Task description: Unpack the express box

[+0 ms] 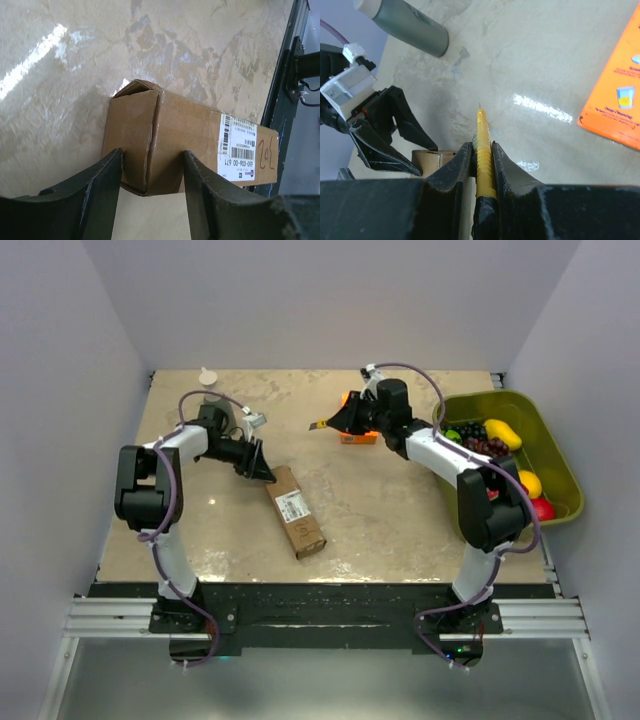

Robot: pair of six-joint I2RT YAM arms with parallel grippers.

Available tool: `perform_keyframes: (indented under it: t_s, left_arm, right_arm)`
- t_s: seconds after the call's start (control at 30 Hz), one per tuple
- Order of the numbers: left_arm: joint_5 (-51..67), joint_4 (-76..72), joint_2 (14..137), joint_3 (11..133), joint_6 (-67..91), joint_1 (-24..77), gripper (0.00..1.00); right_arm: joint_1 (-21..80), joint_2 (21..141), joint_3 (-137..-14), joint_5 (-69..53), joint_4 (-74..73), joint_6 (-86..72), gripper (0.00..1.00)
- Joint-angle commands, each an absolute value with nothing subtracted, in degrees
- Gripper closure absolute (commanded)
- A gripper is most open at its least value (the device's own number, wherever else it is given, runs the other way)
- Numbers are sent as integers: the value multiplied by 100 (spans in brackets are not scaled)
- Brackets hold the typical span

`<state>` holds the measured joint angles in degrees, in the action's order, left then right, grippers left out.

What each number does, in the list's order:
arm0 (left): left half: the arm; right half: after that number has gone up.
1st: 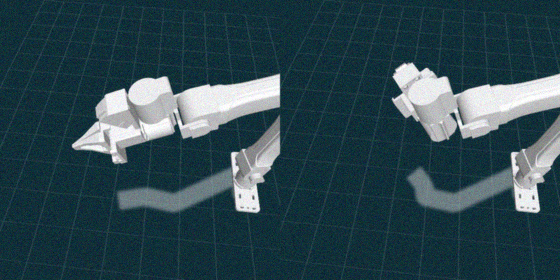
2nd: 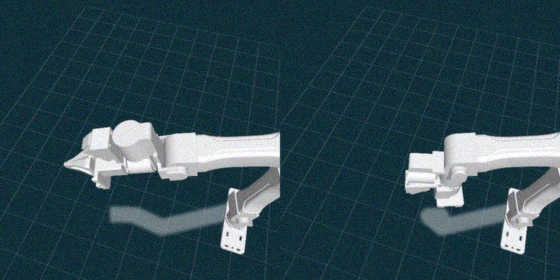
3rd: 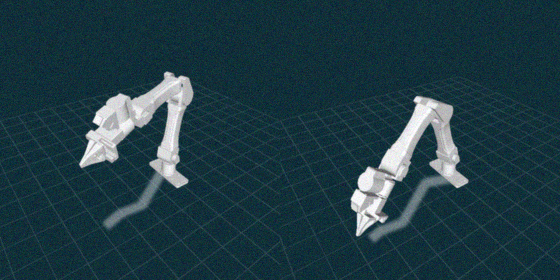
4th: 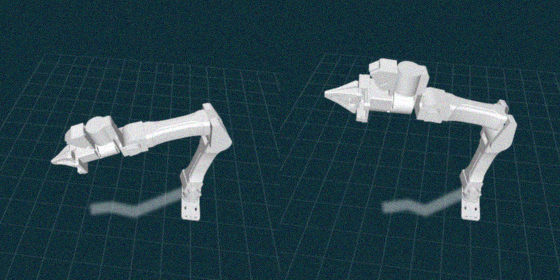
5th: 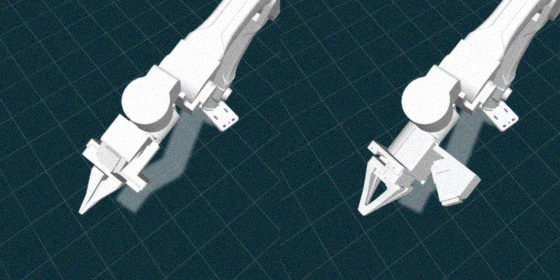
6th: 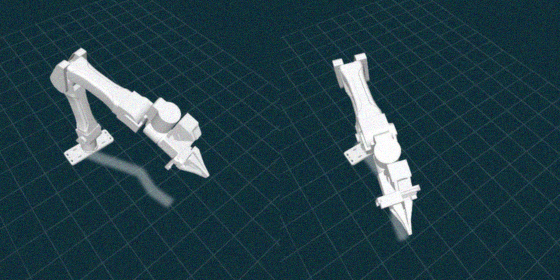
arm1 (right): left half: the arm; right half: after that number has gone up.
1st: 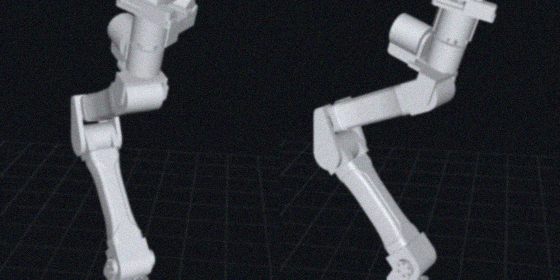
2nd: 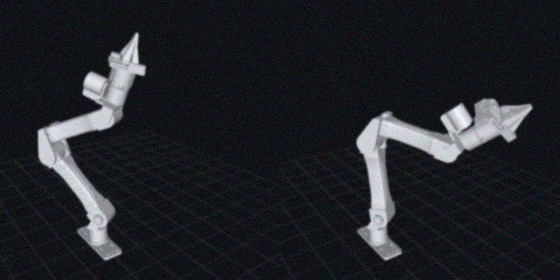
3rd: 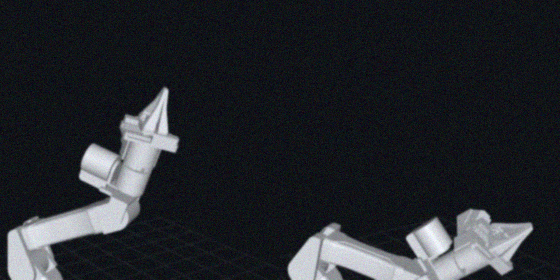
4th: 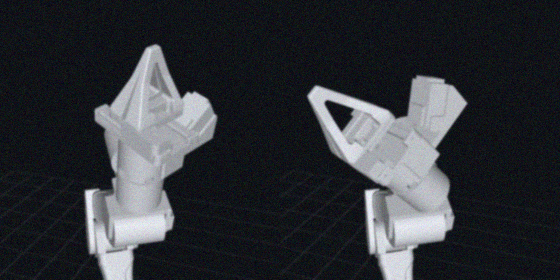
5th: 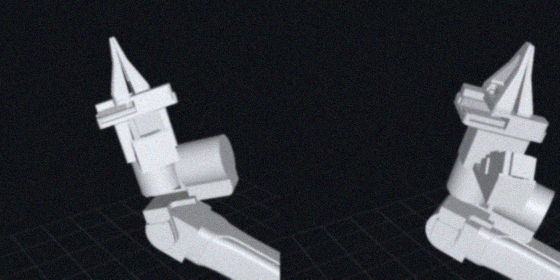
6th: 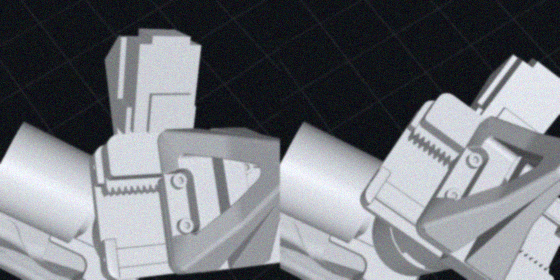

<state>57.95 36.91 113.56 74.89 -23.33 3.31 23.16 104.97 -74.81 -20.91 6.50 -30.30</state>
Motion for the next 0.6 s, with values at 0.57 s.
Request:
perform_keyframes:
  t_s: [0.57]
  left_arm:
    - [4122, 2848, 11320, 6820, -1477, 167, 83]
  right_arm:
    - [3094, 10468, -7796, -2848, 71, -2214, 100]
